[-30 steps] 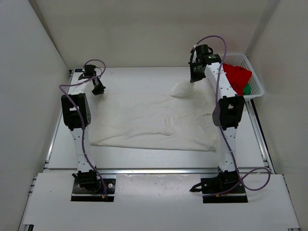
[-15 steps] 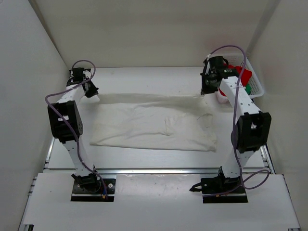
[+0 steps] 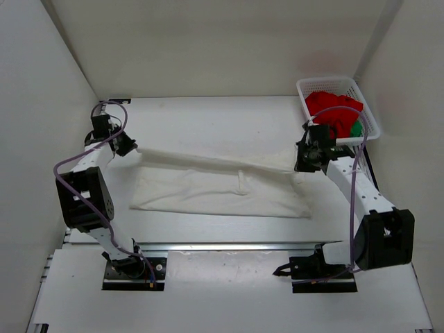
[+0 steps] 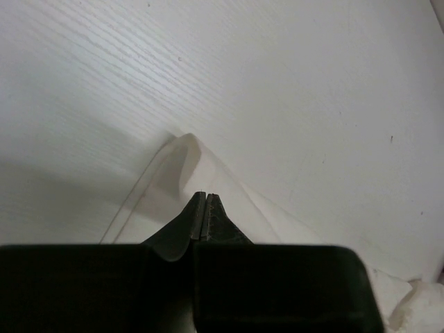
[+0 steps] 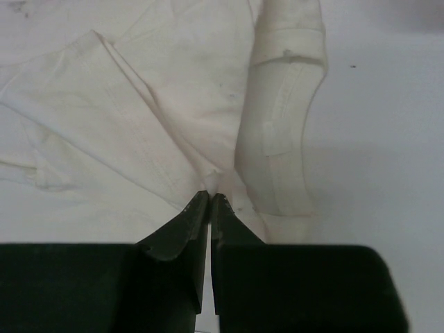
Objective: Fold and stack the t-shirts
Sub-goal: Fold the other side of the tshirt into a rectangle
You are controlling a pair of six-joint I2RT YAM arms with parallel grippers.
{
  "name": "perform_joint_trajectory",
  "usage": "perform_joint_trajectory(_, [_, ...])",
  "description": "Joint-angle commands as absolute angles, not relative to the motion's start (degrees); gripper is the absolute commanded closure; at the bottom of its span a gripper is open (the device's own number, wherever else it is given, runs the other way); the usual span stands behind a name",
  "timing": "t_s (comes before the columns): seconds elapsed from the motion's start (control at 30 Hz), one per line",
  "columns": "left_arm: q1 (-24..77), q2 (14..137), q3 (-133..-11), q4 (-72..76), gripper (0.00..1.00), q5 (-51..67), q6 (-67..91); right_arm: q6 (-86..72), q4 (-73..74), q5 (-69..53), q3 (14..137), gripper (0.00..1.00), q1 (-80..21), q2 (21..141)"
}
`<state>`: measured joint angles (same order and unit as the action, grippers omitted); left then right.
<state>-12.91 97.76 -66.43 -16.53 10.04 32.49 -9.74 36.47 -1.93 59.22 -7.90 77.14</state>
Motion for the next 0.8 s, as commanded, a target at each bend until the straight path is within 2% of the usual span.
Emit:
perform_joint_trajectory(0.0, [-13.18,91.59,-63.2,-13.45,1.0,10.99,32.44,-12.39,32.87,-0.53,54.78,1.0,-7.3,71.2])
perform_joint_trajectory(0.27, [-15.02,88.95,-55.3,-14.77,1.0,10.8,31.73,-20.99,28.4,1.24,38.77,0.97,-10.55,63.46])
perform_joint_trajectory(0.3, [-15.46,88.16,-53.72,-14.68,0.96,10.38,31.82,-22.4,27.87,0.71,36.06,0.98,-10.11,62.33])
perform_joint_trajectory(0.37, [-16.34,88.07,-51.78,-13.72,0.8,11.33,32.43,-24.6,26.29,-0.36,34.02,0.98,-10.97,60.48])
perform_joint_trajectory(0.4, [-16.87,88.24,-51.07,-13.8,0.66,11.6,32.87,-26.52,26.11,0.0,32.71,0.95,-12.38,59.51])
perform_joint_trajectory(0.47, [-17.92,89.38,-52.2,-14.41,0.5,14.4,33.48,-27.33,25.49,0.89,30.68,0.91,-11.52,56.09])
perform_joint_trajectory(0.57, [-18.81,87.46,-52.65,-13.55,0.49,15.64,36.12,-26.54,27.15,0.61,29.88,0.78,-9.32,52.39])
perform_joint_trajectory(0.63, [-17.93,84.65,-52.12,-11.52,0.51,15.56,37.61,-25.93,27.86,2.45,31.63,0.65,-10.28,51.33])
perform_joint_trajectory(0.73, [-12.58,81.39,-51.86,-10.37,0.53,13.37,36.74,-24.53,27.34,4.75,35.67,0.61,-12.56,51.85])
perform_joint_trajectory(0.77, [-9.87,80.43,-51.59,-10.46,0.52,12.23,36.22,-24.43,25.33,2.4,36.99,0.67,-13.18,53.77])
